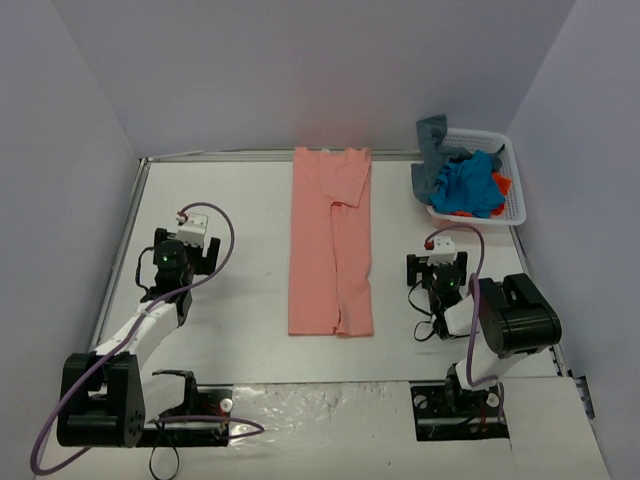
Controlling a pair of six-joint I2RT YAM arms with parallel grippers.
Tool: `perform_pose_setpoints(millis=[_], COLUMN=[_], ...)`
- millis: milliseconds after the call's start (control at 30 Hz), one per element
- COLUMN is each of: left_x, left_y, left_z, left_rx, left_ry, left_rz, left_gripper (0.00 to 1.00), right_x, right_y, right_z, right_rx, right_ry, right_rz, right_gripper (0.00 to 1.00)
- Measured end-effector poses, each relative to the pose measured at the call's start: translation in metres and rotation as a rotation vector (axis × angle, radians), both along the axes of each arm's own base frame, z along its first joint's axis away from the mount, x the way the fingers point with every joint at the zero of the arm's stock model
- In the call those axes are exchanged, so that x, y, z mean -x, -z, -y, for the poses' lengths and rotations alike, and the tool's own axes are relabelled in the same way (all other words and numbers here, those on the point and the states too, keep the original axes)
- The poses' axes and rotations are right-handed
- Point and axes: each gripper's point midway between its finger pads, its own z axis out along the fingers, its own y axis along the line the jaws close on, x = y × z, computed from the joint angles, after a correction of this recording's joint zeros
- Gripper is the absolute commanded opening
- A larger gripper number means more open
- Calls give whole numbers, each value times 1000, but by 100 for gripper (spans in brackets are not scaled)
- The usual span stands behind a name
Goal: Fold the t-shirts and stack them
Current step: Grab the bottom of the folded rectangular tshirt with both arms
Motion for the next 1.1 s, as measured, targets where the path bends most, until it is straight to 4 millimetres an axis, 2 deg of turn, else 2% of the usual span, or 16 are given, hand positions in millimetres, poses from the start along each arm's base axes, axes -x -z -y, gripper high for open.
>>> perform_pose_setpoints(millis=[333,500,633,1100], left_x=[0,-1,-3,-9], left_y=[-11,-18,-14,12], left_z=[-1,-1,4,12], left_rx=[18,35,54,75], left_ry=[-10,-15,5,40], left_rz=[35,62,56,-10], left_gripper=[94,94,94,94], right_x=[-4,-21,-30,-41], right_y=[-1,-16,-25,-35], right_z=[2,7,10,17], right_rx=[-10,-31,-44,-79], right_ry=[13,53,69,91], right_rz=[2,46,77,110], right_gripper=[100,100,100,100])
